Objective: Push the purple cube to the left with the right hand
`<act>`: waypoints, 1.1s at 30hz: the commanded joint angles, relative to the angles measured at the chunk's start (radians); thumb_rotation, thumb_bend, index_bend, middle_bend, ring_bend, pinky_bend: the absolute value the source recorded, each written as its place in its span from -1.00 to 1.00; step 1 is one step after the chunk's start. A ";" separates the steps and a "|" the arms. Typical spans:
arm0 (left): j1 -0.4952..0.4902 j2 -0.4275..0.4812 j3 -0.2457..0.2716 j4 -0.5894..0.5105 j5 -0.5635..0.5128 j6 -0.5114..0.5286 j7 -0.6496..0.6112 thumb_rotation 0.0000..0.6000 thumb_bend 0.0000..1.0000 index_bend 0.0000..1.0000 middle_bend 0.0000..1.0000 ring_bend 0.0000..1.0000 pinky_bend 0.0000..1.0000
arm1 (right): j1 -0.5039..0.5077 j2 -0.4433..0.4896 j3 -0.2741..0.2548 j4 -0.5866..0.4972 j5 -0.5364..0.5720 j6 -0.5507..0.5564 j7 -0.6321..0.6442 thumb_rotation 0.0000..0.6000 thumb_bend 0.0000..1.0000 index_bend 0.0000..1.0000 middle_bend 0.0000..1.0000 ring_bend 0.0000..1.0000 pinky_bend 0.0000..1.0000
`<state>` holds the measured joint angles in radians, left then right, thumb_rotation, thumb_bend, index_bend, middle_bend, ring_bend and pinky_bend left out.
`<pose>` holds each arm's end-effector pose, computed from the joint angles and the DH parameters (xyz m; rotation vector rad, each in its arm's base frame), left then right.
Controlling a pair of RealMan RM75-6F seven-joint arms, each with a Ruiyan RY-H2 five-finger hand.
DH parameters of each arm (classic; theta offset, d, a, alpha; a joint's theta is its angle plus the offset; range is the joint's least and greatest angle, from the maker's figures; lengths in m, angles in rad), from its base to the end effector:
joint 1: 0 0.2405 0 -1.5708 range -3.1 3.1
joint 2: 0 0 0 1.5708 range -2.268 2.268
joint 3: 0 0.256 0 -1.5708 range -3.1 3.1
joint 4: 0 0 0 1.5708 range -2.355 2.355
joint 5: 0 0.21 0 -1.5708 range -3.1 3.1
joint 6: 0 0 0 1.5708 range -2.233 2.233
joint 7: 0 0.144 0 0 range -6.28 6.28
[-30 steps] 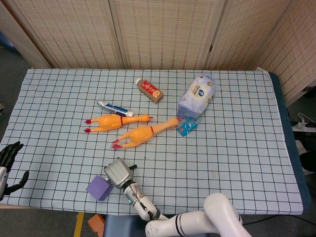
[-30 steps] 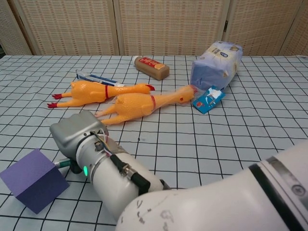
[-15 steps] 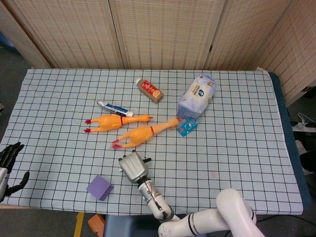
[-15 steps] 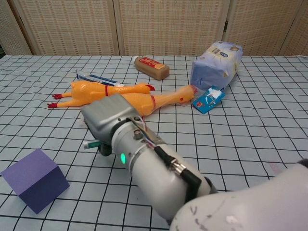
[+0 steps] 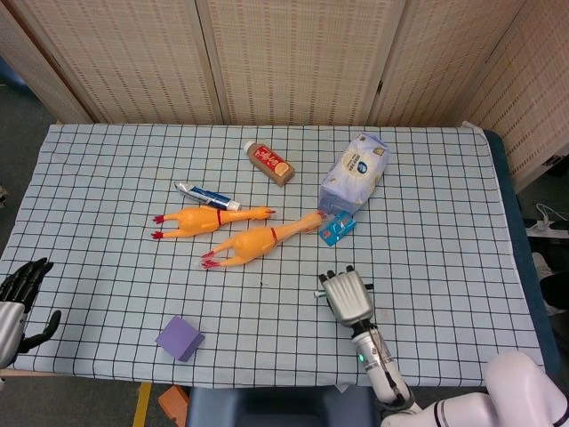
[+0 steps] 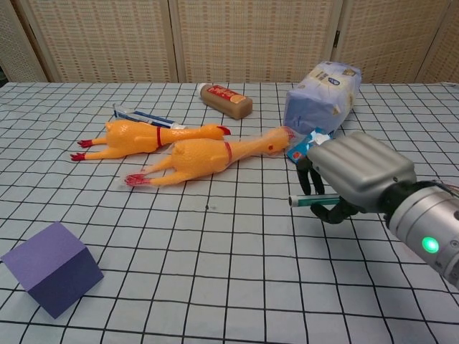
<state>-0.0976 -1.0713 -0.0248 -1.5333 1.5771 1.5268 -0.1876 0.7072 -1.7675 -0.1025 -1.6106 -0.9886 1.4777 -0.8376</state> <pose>-0.3167 0.1809 0.1800 -1.4250 -0.9021 -1.0101 -0.1453 -0.2505 -0.0560 1.8167 -0.6821 0.7086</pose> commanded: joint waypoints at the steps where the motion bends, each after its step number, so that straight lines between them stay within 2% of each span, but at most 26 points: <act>1: -0.004 -0.003 -0.001 -0.001 -0.004 -0.006 0.007 1.00 -0.11 -1.00 -1.00 -1.00 -0.78 | -0.046 0.016 -0.014 0.048 -0.014 -0.044 0.061 1.00 -0.18 0.70 0.71 0.24 -0.03; 2: -0.005 -0.004 -0.001 -0.001 -0.004 -0.009 0.008 1.00 -0.11 -1.00 -1.00 -1.00 -0.78 | -0.053 0.017 -0.012 0.057 -0.009 -0.068 0.074 1.00 -0.18 0.59 0.64 0.20 -0.03; 4: -0.007 -0.004 -0.002 0.000 -0.006 -0.012 0.007 1.00 -0.11 -1.00 -1.00 -1.00 -0.78 | -0.060 0.026 -0.010 0.058 0.001 -0.107 0.084 1.00 -0.18 0.13 0.28 -0.02 -0.09; 6: -0.008 -0.003 -0.002 0.001 -0.011 -0.017 0.003 1.00 -0.11 -1.00 -1.00 -1.00 -0.78 | -0.069 0.044 -0.006 0.042 0.006 -0.142 0.103 1.00 -0.19 -0.40 -0.15 -0.31 -0.24; 7: -0.009 -0.002 -0.003 0.001 -0.013 -0.019 0.001 1.00 -0.11 -1.00 -1.00 -1.00 -0.78 | -0.074 0.053 -0.005 0.033 0.001 -0.149 0.117 1.00 -0.22 -0.61 -0.32 -0.44 -0.31; 9: -0.011 -0.002 -0.004 0.003 -0.015 -0.023 -0.002 1.00 -0.11 -1.00 -1.00 -1.00 -0.78 | -0.092 0.082 -0.005 0.007 -0.024 -0.151 0.155 1.00 -0.29 -0.88 -0.54 -0.63 -0.45; 10: -0.012 -0.001 -0.003 0.004 -0.015 -0.025 -0.003 1.00 -0.11 -1.00 -1.00 -1.00 -0.78 | -0.102 0.097 -0.006 -0.006 -0.039 -0.144 0.170 1.00 -0.32 -0.94 -0.59 -0.67 -0.49; 12: -0.012 0.000 -0.002 0.003 -0.020 -0.031 0.002 1.00 -0.11 -1.00 -1.00 -1.00 -0.78 | -0.126 0.139 -0.016 -0.041 -0.078 -0.118 0.193 1.00 -0.39 -1.00 -0.68 -0.74 -0.53; 16: -0.012 0.002 -0.006 -0.007 -0.044 -0.045 0.015 1.00 -0.11 -1.00 -1.00 -1.00 -0.77 | -0.178 0.264 -0.040 -0.133 -0.171 -0.029 0.220 1.00 -0.51 -1.00 -0.72 -0.77 -0.56; 20: -0.009 0.000 -0.011 -0.015 -0.052 -0.039 0.035 1.00 -0.11 -1.00 -1.00 -1.00 -0.77 | -0.259 0.385 -0.066 -0.188 -0.306 0.093 0.331 1.00 -0.57 -1.00 -0.86 -0.85 -0.64; 23: 0.000 -0.004 -0.012 -0.018 -0.039 -0.010 0.050 1.00 -0.11 -1.00 -1.00 -1.00 -0.77 | -0.337 0.423 -0.093 -0.121 -0.398 0.195 0.387 1.00 -0.57 -1.00 -0.97 -0.96 -0.80; 26: 0.009 -0.015 -0.010 -0.014 -0.023 0.017 0.071 1.00 -0.12 -1.00 -1.00 -1.00 -0.77 | -0.412 0.426 -0.101 -0.026 -0.433 0.267 0.426 1.00 -0.60 -1.00 -1.00 -1.00 -0.96; 29: 0.016 -0.028 -0.013 -0.016 -0.028 0.029 0.105 1.00 -0.12 -1.00 -1.00 -1.00 -0.77 | -0.463 0.426 -0.081 0.039 -0.407 0.271 0.518 1.00 -0.62 -1.00 -1.00 -1.00 -1.00; 31: 0.017 -0.038 -0.017 -0.022 -0.037 0.030 0.131 1.00 -0.13 -1.00 -1.00 -1.00 -0.77 | -0.466 0.451 -0.078 0.047 -0.396 0.230 0.549 1.00 -0.62 -1.00 -1.00 -1.00 -1.00; 33: 0.015 -0.049 -0.021 -0.028 -0.049 0.022 0.171 1.00 -0.12 -1.00 -1.00 -1.00 -0.77 | -0.470 0.475 -0.054 0.039 -0.390 0.213 0.592 1.00 -0.62 -1.00 -1.00 -1.00 -1.00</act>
<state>-0.0833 -1.1084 -0.0413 -1.5550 1.5390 1.5519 -0.0436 0.2623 -1.3255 -0.1774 -1.5841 -1.3862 1.7145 -0.2987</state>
